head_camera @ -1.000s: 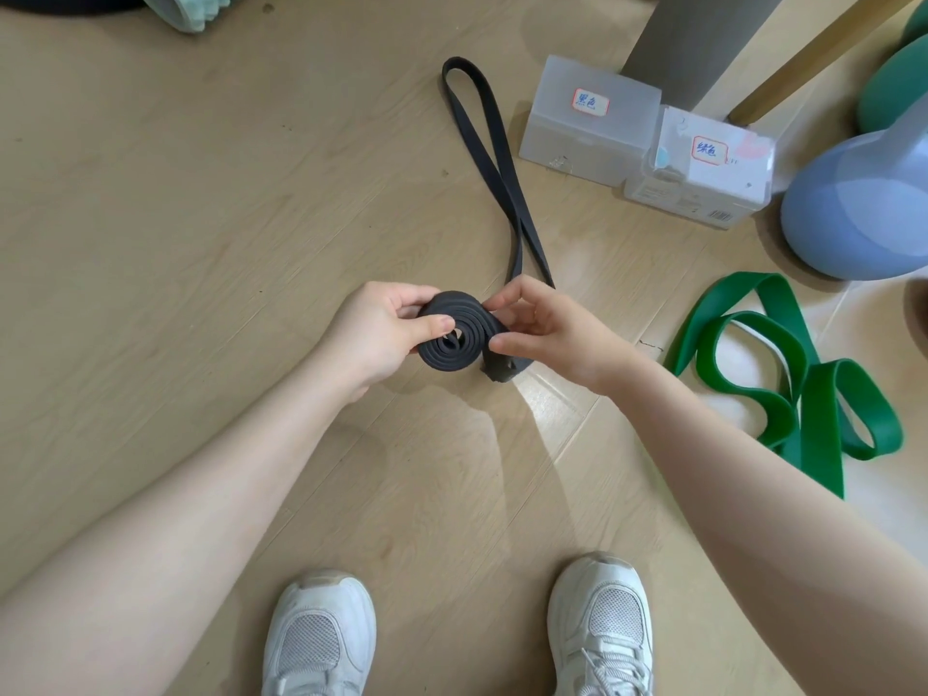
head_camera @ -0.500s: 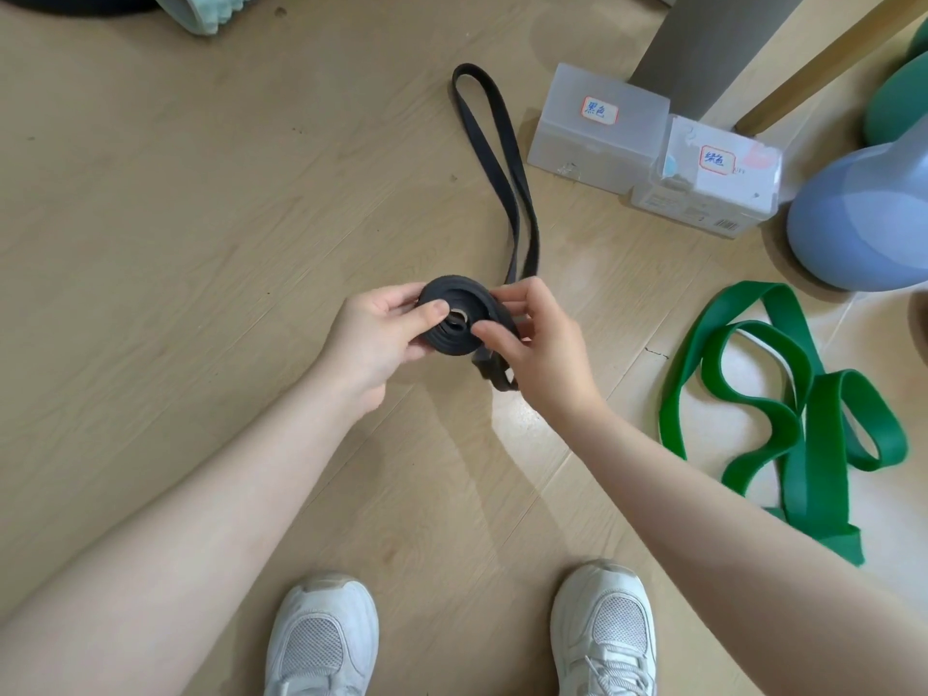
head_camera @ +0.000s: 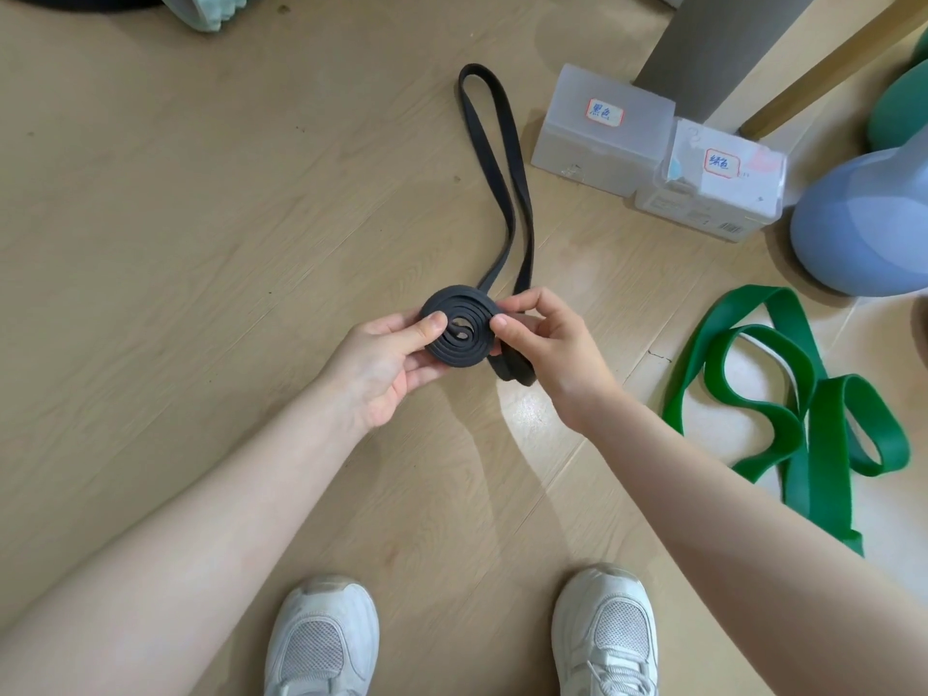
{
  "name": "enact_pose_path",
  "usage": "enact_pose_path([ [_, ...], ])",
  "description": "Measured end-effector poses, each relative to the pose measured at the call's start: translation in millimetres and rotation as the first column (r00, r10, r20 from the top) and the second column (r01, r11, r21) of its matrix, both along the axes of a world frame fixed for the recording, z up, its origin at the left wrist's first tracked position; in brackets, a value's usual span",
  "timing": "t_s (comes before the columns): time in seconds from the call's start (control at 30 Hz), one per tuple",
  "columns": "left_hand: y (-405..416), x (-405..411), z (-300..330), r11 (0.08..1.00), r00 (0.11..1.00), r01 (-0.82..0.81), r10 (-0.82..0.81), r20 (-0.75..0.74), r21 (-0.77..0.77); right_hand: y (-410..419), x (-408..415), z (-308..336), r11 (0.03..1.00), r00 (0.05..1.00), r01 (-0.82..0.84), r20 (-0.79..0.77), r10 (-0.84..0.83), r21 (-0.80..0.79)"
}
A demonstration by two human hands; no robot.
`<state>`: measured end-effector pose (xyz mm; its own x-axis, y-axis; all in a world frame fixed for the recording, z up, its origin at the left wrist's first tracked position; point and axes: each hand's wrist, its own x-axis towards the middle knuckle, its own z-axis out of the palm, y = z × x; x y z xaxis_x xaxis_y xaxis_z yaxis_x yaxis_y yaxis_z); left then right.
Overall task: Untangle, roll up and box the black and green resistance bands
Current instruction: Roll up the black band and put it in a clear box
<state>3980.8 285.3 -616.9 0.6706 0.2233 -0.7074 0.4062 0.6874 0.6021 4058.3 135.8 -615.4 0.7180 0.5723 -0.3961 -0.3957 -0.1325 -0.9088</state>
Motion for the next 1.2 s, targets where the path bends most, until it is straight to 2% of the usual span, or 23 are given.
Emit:
enact_pose_path([
  [0.13, -2.0, -1.8, -1.8, 1.000, 1.000, -0.010, 0.009, 0.014, 0.022, 3.7, 2.8, 0.7, 0.993, 0.995, -0.067, 0.066, 0.074, -0.096],
  [0.23, -5.7, -5.1, -2.4, 0.997, 0.997, 0.059, -0.061, 0.043, 0.046, 2.2, 10.9, 5.2, 0.974, 0.979, -0.138, 0.126, 0.162, -0.179],
  [0.3, -3.3, -6.1, -2.0, 0.983, 0.985, 0.163, -0.167, 0.047, 0.079, -2.4, 16.5, 8.7, 0.961, 0.964, -0.201, 0.134, 0.228, -0.188],
  [0.4, 2.7, -2.5, 0.5, 0.870, 0.913, 0.397, -0.406, -0.033, 0.294, -8.8, 22.8, 10.0, 0.919, 0.910, -0.282, 0.227, 0.347, -0.276],
  [0.47, 1.9, 1.7, 3.3, 0.806, 0.886, 0.449, -0.457, -0.077, 0.385, -10.4, 24.5, 8.3, 0.881, 0.857, -0.327, 0.286, 0.430, -0.343],
  [0.57, 0.6, 6.2, 6.2, 0.738, 0.869, 0.475, -0.480, -0.122, 0.479, -11.6, 23.4, 5.1, 0.874, 0.844, -0.365, 0.283, 0.456, -0.321],
  [0.67, -0.4, 7.2, 5.5, 0.810, 0.907, 0.408, -0.412, -0.086, 0.421, -13.2, 23.0, 2.0, 0.902, 0.865, -0.348, 0.285, 0.414, -0.254],
  [0.77, -6.1, 7.1, 2.1, 0.884, 0.954, 0.295, -0.292, -0.066, 0.363, -16.1, 23.6, 0.4, 0.904, 0.864, -0.344, 0.290, 0.411, -0.254],
  [0.83, -10.1, 6.1, 0.2, 0.916, 0.971, 0.238, -0.235, -0.048, 0.322, -16.6, 25.9, 1.6, 0.888, 0.865, -0.371, 0.247, 0.437, -0.272],
  [0.9, -8.6, 3.5, -1.2, 0.913, 0.960, 0.279, -0.275, -0.055, 0.297, -14.9, 28.9, 2.6, 0.842, 0.827, -0.425, 0.237, 0.510, -0.332],
  [0.97, -2.1, 1.0, 1.2, 0.835, 0.883, 0.466, -0.458, -0.097, 0.292, -13.1, 30.4, 1.5, 0.774, 0.755, -0.480, 0.256, 0.604, -0.413],
  [1.07, 7.1, 1.8, 7.1, 0.620, 0.697, 0.712, -0.684, -0.218, 0.330, -9.0, 21.8, -1.9, 0.676, 0.642, -0.530, 0.279, 0.714, -0.511],
  [1.1, 7.1, 2.8, 7.7, 0.580, 0.677, 0.728, -0.693, -0.248, 0.366, -7.0, 19.2, -2.6, 0.654, 0.610, -0.524, 0.295, 0.736, -0.546],
  [1.2, 4.1, 4.0, 5.7, 0.558, 0.727, 0.665, -0.635, -0.260, 0.496, -2.6, 15.9, -1.0, 0.644, 0.584, -0.479, 0.331, 0.741, -0.597],
])
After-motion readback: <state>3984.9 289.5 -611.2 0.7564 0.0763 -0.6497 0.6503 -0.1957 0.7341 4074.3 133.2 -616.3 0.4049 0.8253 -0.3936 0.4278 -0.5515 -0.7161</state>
